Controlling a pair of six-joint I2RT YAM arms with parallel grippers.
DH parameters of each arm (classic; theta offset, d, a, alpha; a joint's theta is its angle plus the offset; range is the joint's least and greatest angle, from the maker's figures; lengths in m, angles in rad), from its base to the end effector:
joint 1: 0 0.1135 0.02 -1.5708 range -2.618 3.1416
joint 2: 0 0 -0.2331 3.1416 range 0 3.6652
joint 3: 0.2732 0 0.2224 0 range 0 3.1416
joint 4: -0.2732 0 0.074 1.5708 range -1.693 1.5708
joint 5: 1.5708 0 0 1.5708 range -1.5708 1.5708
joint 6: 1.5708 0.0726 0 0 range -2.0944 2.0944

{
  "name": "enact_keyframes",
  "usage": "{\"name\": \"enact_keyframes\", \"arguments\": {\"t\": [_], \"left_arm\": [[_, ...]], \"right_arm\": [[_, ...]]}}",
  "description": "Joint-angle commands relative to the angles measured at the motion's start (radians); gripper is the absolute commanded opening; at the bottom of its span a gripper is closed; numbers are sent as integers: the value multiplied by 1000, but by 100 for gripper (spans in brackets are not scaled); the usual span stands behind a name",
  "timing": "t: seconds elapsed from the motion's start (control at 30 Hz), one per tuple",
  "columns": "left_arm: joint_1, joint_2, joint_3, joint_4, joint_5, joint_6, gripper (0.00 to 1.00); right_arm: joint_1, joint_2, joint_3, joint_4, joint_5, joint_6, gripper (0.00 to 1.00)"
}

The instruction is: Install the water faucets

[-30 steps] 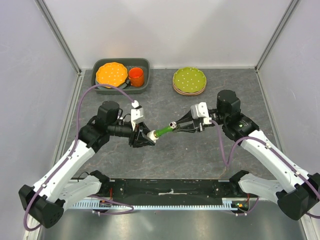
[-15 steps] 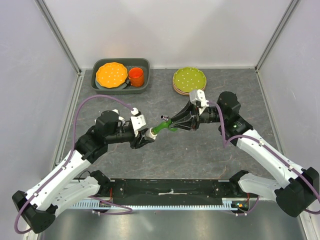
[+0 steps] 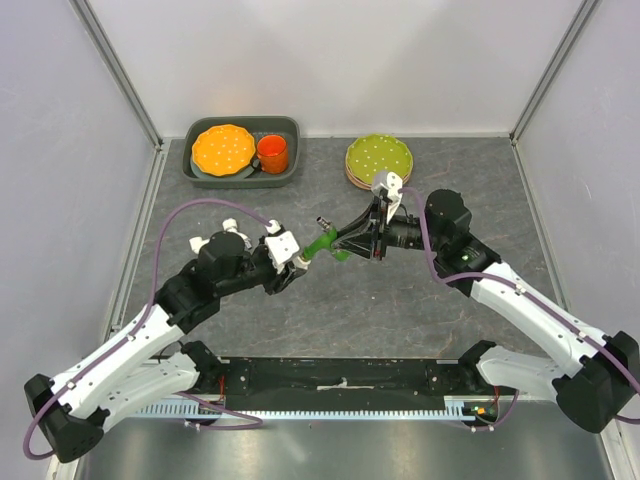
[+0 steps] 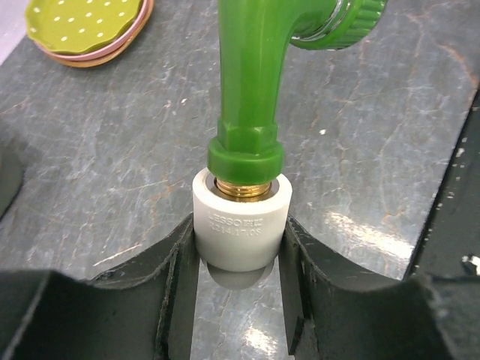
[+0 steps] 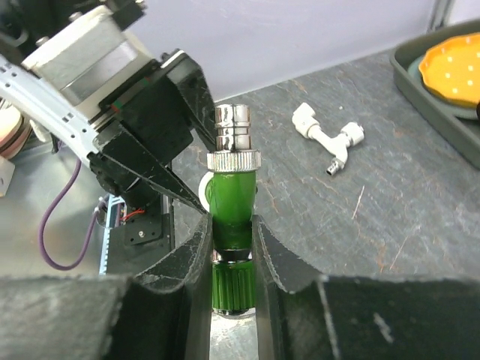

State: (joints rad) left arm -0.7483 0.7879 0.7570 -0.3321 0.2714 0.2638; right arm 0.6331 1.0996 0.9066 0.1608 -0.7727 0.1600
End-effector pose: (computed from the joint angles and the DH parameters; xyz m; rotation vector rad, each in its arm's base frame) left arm 0.1378 -0.1545 0.2810 1.1092 1.6213 -0.5829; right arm 0.1811 0.1957 0.3350 -0.9978 1.4223 1.2111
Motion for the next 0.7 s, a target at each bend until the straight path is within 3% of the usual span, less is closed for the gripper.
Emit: {"name": "enact_keyframes", "arguments": {"t": [0.0, 0.17, 0.4, 0.67], "left_arm": [[-39, -26, -1, 186, -102, 67, 2], [-52, -44, -24, 199, -178, 91, 2], [-52, -38, -35, 196, -164, 89, 2], [-52, -42, -41, 194, -163, 86, 2]], "right_arm": [[17, 22, -31, -10, 105, 137, 0], [20, 36, -35, -10, 98, 180, 3], [20, 60, -38, 38, 73, 239, 32], [23, 95, -40, 94, 41, 296, 43]]}}
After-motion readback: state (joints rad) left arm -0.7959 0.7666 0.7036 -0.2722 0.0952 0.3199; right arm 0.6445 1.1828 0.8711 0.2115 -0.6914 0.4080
